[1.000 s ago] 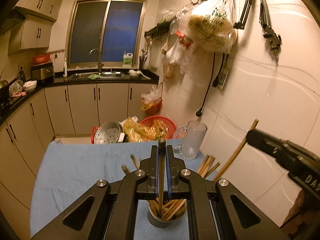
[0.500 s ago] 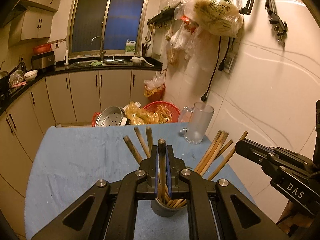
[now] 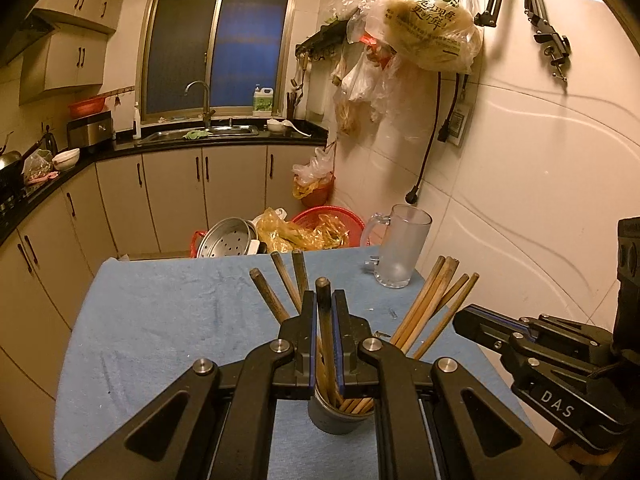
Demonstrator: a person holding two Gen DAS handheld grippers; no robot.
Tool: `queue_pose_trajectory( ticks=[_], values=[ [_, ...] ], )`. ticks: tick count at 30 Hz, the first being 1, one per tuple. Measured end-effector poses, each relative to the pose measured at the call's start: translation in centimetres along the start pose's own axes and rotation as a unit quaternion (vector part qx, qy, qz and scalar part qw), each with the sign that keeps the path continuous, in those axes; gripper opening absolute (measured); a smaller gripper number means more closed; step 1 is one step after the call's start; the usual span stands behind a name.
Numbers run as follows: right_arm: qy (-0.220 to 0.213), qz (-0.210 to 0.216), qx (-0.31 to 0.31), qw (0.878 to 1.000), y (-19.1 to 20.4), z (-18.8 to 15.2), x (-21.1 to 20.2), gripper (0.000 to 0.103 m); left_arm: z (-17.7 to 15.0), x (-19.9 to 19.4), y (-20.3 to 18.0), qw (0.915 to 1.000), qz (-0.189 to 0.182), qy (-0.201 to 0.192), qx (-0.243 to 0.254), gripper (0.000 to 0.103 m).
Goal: Organize utensils
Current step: 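Lower both held chopsticks down into the black cup, then open both tools and pull them back from the cup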
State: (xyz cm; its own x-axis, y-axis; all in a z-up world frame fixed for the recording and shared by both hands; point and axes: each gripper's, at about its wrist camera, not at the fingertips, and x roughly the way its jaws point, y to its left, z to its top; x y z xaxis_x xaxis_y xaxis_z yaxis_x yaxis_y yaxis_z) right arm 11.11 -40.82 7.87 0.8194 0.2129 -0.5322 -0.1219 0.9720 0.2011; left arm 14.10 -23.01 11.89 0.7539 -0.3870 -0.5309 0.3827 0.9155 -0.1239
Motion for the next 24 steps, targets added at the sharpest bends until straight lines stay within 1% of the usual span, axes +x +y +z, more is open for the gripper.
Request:
queue_pose_trajectory(
  ticks=[3, 9, 12, 13, 15, 17, 18, 19, 20, 21, 23, 24],
  values=[
    [-0.008, -0.001, 0.002, 1.000, 0.1, 0.0, -0.7, 0.010, -0.1, -0.2, 0.1, 1.0000, -0.001, 0.000, -0.007, 0.008],
    [-0.021, -0.011, 0.002, 1.000, 0.5, -0.3, -3.0, 0.011, -0.5, -0.9, -0.2, 1.0000, 0.000, 0.001, -0.009, 0.008],
    [-0.020, -0.024, 0.001, 1.000, 0.8, -1.3, -4.2, 0.016, -0.9, -1.6, -0.1, 1.0000, 0.002, 0.000, -0.008, 0.008],
    [-0.020, -0.028, 0.000, 0.999, 0.8, -1.8, -4.6, 0.020, -1.0, -1.8, -0.1, 1.0000, 0.003, 0.000, -0.007, 0.010],
    [-0.021, -0.033, 0.002, 0.999, 0.8, -2.7, -5.3, 0.027, -1.5, -2.5, -0.1, 1.0000, 0.003, -0.001, -0.006, 0.020],
    [-0.019, -0.031, 0.004, 0.999, 0.9, -3.8, -6.0, 0.037, -2.1, -3.4, -0.1, 1.0000, 0.006, -0.007, -0.003, 0.045],
    [-0.018, -0.027, 0.004, 0.999, 0.9, -4.4, -6.3, 0.039, -2.5, -3.8, 0.0, 0.9999, 0.008, -0.011, -0.002, 0.050],
    [-0.016, -0.023, 0.003, 1.000, 1.0, -4.9, -6.6, 0.047, -2.9, -4.4, 0.0, 0.9998, 0.012, -0.014, 0.002, 0.053],
    [-0.017, -0.019, 0.003, 1.000, 1.2, -5.6, -7.0, 0.053, -3.2, -4.7, 0.1, 0.9998, 0.015, -0.015, 0.005, 0.055],
    [-0.017, -0.018, 0.002, 1.000, 1.3, -6.1, -7.3, 0.055, -3.6, -5.2, 0.2, 0.9997, 0.019, -0.014, 0.008, 0.056],
    [-0.018, -0.016, -0.001, 1.000, 2.0, -7.2, -8.0, 0.060, -4.4, -6.1, 0.4, 0.9996, 0.024, -0.012, 0.010, 0.066],
    [-0.018, -0.016, -0.002, 1.000, 2.3, -7.5, -8.2, 0.062, -5.0, -6.8, 0.5, 0.9995, 0.025, -0.014, 0.009, 0.069]
  ],
)
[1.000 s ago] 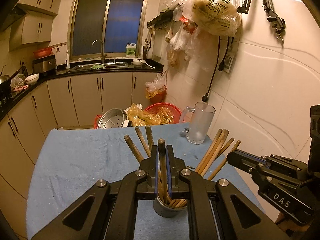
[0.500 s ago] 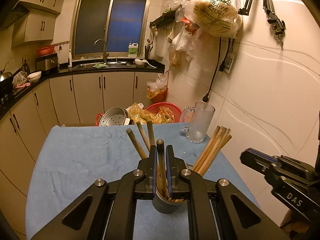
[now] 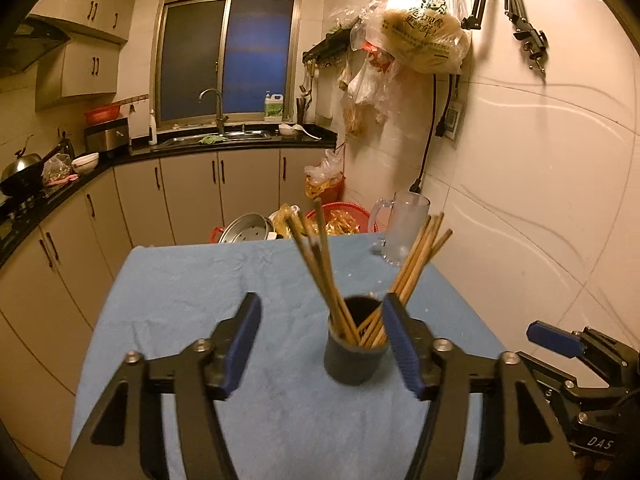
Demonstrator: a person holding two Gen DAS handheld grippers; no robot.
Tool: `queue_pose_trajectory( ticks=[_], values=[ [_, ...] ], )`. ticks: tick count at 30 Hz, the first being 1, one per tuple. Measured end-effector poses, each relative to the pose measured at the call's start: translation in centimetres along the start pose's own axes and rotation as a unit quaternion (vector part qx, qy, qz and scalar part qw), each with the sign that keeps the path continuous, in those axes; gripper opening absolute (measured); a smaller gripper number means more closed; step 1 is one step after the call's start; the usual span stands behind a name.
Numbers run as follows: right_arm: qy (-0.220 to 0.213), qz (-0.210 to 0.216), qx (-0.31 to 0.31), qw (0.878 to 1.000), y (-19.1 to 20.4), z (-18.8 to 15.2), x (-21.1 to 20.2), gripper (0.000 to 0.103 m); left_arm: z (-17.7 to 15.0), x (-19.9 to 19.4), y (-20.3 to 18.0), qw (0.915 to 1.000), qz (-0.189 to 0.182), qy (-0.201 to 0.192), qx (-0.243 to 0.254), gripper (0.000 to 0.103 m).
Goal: Organize utensils
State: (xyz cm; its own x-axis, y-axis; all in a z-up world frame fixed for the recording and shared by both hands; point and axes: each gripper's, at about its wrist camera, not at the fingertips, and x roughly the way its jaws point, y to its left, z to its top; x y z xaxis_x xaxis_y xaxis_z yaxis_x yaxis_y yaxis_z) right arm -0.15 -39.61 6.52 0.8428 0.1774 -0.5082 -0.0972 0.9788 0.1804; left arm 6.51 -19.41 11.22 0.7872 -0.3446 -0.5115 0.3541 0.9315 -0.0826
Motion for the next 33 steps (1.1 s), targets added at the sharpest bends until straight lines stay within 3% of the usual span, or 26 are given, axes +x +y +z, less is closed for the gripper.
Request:
queue_pose_trajectory(
  ticks=[2, 5, 17, 23, 26, 33],
  values=[
    [-0.006, -0.003, -0.001, 1.000, 0.6, -0.9, -0.9, 0.071, -1.1, -1.1, 0.1, 1.0000, 0.003, -0.002, 0.005, 0.077],
    [-0.013, 0.002, 0.001, 1.000, 1.3, -2.2, -2.0, 0.076, -3.0, -2.3, 0.2, 0.9998, 0.016, 0.003, 0.014, 0.080],
    [-0.023, 0.003, 0.028, 0.999, 2.2, -7.1, -5.0, 0.086, -8.4, -5.6, 2.2, 0.9982, 0.051, 0.018, -0.025, 0.102],
    [-0.029, -0.028, -0.006, 0.999, 3.5, -9.0, -6.5, 0.087, -10.3, -6.6, 2.5, 0.9975, 0.057, 0.025, -0.033, 0.102],
    [-0.033, -0.019, 0.004, 0.999, 3.6, -10.1, -7.3, 0.088, -11.2, -7.3, 2.5, 0.9972, 0.063, 0.022, -0.032, 0.102],
    [-0.051, -0.038, -0.006, 0.998, 4.3, -12.3, -9.3, 0.089, -12.8, -9.7, 1.8, 0.9934, 0.115, -0.005, 0.008, 0.102]
  ],
)
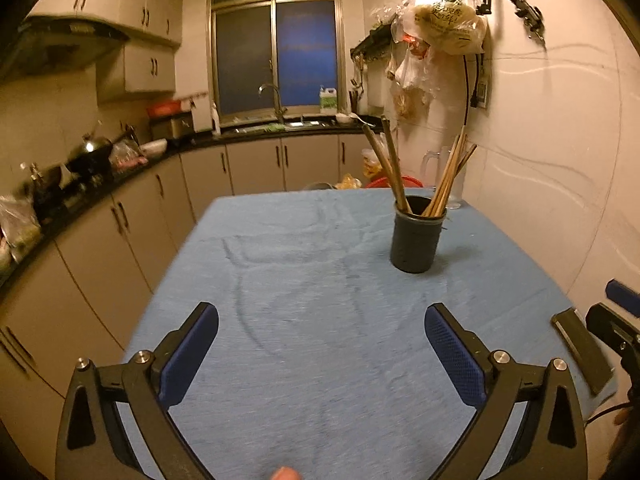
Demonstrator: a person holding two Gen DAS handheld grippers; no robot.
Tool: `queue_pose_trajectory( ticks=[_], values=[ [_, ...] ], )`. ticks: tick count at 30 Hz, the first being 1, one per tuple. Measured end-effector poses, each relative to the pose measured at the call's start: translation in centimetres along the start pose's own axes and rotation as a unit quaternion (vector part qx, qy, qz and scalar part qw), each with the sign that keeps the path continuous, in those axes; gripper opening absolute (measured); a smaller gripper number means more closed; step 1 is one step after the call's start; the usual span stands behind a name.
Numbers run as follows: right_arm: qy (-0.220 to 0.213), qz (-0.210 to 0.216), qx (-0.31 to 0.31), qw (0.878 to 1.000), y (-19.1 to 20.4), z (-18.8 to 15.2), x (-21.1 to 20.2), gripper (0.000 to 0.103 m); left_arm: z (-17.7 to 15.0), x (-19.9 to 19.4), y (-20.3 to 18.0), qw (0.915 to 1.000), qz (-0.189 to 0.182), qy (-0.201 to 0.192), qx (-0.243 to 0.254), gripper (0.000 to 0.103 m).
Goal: Organize utensils
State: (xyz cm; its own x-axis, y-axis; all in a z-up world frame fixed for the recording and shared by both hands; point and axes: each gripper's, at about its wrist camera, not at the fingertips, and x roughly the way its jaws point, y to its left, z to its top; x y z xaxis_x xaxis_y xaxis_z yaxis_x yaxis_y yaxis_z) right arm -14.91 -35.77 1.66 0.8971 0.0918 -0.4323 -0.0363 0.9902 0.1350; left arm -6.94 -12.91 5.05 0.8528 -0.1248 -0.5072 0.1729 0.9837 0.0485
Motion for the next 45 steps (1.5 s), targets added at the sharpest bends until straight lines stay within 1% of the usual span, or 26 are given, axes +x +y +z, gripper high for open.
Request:
queue_pose_trajectory(
  ticks=[3, 7, 11, 15, 20, 28, 35, 45],
  values=[
    [0.006, -0.012, -0.008, 1.000, 0.2, -0.8, -0.5, 0.089, -0.5, -1.3, 0.1, 0.9999, 0.003, -0.013, 0.000, 0.102],
    [0.008, -0.010, -0.006, 1.000, 0.3, -1.5, -1.5, 0.089, -1.0, -3.0, 0.3, 0.9996, 0.008, -0.027, -0.008, 0.102],
    [-0.007, -0.014, -0.015, 1.000, 0.9, -1.6, -3.1, 0.089, -1.5, -4.2, 0.2, 0.9991, 0.021, -0.037, -0.010, 0.102],
    [-0.020, -0.022, -0.027, 0.999, 1.5, -1.6, -4.2, 0.089, -2.0, -5.0, 0.3, 0.9988, 0.019, -0.042, -0.015, 0.102],
    [-0.034, -0.023, -0.026, 0.999, 1.8, -1.4, -5.3, 0.089, -2.5, -6.1, 0.5, 0.9985, 0.016, -0.049, -0.020, 0.102],
    [-0.033, -0.023, -0.026, 0.999, 2.3, -1.5, -5.8, 0.090, -3.1, -7.6, 0.6, 0.9976, 0.019, -0.065, -0.017, 0.102],
    [-0.045, -0.024, -0.026, 0.998, 2.4, -1.3, -6.3, 0.090, -3.2, -8.9, 0.3, 0.9966, 0.021, -0.079, -0.013, 0.103],
    [-0.048, -0.024, -0.020, 0.998, 2.1, -1.4, -6.4, 0.090, -3.1, -9.4, 0.2, 0.9956, 0.018, -0.090, -0.017, 0.103]
  ],
)
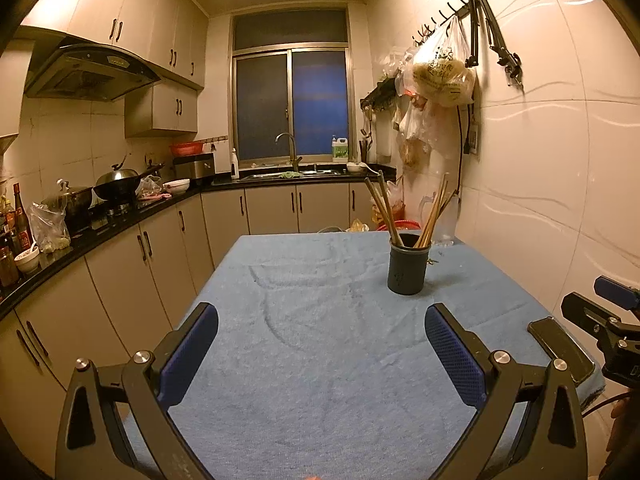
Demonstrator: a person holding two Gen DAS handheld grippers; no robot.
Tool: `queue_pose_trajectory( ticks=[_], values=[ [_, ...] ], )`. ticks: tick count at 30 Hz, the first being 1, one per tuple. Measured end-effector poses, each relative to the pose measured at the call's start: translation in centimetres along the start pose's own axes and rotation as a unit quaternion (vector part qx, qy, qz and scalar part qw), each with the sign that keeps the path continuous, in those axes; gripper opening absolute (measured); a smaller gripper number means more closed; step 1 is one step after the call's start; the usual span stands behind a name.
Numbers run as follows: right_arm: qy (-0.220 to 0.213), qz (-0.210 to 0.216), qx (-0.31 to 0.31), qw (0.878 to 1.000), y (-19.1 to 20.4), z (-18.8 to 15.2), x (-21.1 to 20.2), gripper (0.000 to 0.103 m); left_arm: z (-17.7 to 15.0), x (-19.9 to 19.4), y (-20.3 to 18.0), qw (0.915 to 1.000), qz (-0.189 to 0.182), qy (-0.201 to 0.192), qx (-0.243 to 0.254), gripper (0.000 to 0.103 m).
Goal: Organize utensils
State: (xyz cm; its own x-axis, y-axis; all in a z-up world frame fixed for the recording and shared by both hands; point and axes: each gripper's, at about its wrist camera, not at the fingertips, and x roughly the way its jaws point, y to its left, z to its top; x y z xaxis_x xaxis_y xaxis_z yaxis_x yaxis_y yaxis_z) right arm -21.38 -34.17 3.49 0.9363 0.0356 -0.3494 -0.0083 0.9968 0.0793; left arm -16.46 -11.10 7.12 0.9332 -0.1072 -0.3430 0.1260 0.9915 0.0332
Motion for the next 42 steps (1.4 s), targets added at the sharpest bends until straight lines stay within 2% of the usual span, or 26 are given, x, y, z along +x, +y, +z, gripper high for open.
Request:
queue_pose_trajectory(
  ticks=[24, 42],
  values=[
    [-0.007, -0.005, -0.007, 1.000, -0.2, 1.7, 1.5, 0.091, 0.9, 1.4, 0.7, 1.0000, 0.005, -0.001, -0.001, 0.103],
    [0.010, -0.007, -0.008, 1.000, -0.3, 2.2, 4.4, 0.091, 1.5, 4.0, 0.8, 0.9999, -0.001, 0.012, 0.000, 0.103]
  ],
)
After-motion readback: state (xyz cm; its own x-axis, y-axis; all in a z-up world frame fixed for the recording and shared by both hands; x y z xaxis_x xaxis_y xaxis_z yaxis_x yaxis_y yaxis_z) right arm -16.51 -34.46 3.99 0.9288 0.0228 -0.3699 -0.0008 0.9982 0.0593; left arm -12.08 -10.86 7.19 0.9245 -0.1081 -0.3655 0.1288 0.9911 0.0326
